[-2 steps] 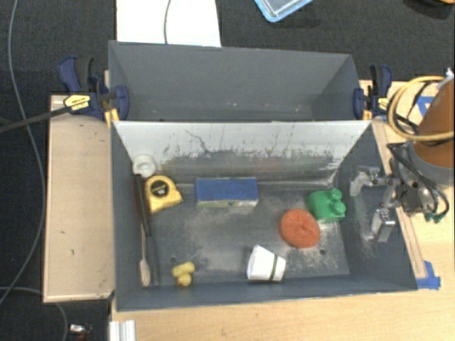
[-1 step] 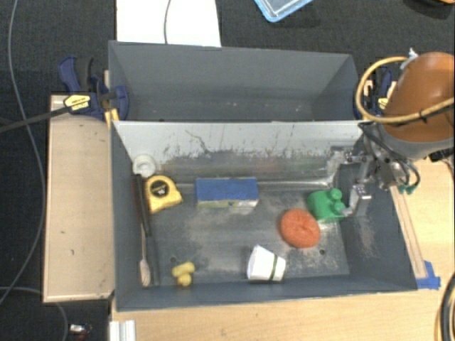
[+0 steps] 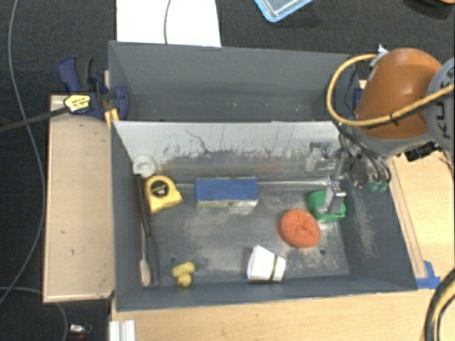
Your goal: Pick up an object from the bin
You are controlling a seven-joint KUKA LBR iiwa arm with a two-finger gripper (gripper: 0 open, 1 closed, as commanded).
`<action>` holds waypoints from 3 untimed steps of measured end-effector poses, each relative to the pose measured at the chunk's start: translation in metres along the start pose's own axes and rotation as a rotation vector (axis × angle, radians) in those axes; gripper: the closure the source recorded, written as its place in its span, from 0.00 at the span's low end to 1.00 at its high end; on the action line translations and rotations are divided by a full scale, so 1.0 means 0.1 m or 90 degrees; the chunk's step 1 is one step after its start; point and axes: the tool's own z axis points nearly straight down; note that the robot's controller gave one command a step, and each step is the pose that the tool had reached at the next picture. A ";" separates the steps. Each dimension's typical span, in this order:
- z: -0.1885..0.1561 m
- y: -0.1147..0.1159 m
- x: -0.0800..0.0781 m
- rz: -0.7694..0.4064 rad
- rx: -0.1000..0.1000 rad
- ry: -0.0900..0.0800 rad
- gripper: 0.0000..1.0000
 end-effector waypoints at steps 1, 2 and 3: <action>0.30 -0.13 0.08 -0.045 0.001 0.000 0.00; 0.83 0.14 0.44 -0.165 0.002 -0.006 0.00; 1.18 -0.14 0.76 -0.246 0.005 -0.010 1.00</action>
Offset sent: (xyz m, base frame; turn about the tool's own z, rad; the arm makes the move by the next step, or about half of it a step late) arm -0.0679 0.0258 -0.1193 -0.3444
